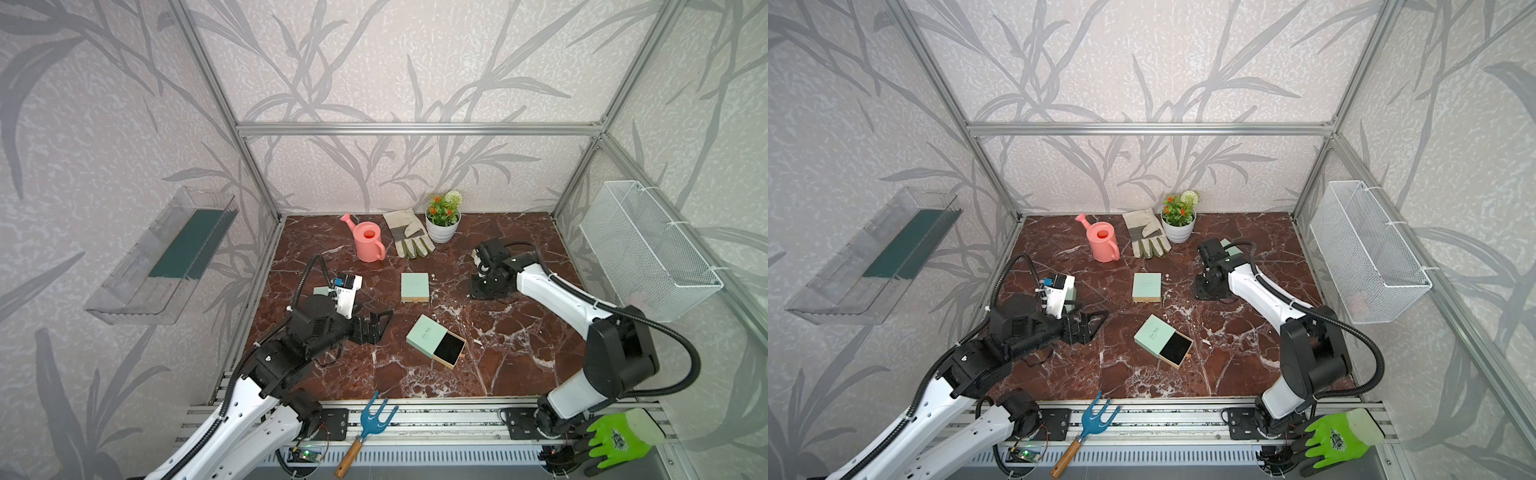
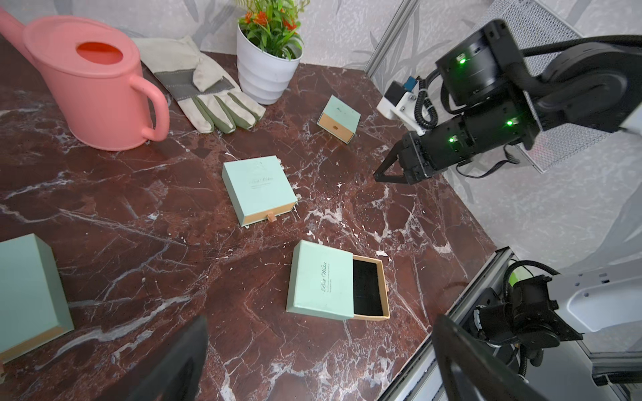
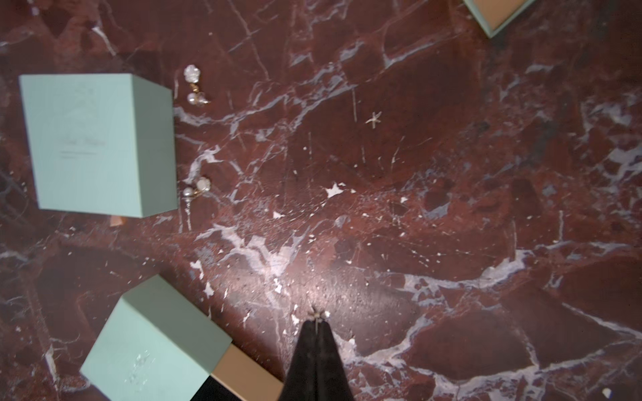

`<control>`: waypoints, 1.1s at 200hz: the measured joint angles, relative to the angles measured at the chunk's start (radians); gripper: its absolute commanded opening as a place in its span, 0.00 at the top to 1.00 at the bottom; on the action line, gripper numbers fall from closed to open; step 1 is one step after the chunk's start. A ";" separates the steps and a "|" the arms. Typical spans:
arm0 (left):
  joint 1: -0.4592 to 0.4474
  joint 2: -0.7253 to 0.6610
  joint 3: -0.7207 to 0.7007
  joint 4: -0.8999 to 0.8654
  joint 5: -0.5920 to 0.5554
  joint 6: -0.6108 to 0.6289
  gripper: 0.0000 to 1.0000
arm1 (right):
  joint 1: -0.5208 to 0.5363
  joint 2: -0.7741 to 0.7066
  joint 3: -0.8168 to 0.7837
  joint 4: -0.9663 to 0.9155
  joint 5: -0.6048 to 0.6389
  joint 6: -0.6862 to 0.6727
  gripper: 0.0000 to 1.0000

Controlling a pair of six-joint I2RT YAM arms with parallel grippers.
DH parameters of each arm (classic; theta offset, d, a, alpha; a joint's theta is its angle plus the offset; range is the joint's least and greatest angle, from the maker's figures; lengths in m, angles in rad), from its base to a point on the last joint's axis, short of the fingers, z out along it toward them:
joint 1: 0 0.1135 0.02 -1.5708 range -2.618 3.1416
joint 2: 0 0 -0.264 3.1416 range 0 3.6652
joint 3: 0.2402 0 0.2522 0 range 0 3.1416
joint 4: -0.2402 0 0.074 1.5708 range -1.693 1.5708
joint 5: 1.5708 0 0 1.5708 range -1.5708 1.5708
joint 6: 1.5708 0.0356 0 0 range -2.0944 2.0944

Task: Take out the earrings from the drawer-style jewelry box
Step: Place the earring at the center of the board.

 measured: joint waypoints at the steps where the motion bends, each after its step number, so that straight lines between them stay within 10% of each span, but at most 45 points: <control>1: 0.000 -0.002 -0.001 0.001 0.000 0.000 0.01 | -0.003 0.004 0.002 -0.001 0.000 0.000 1.00; 220: 0.001 -0.001 -0.002 0.017 0.002 0.008 0.01 | -0.100 0.382 0.220 -0.035 -0.021 -0.039 1.00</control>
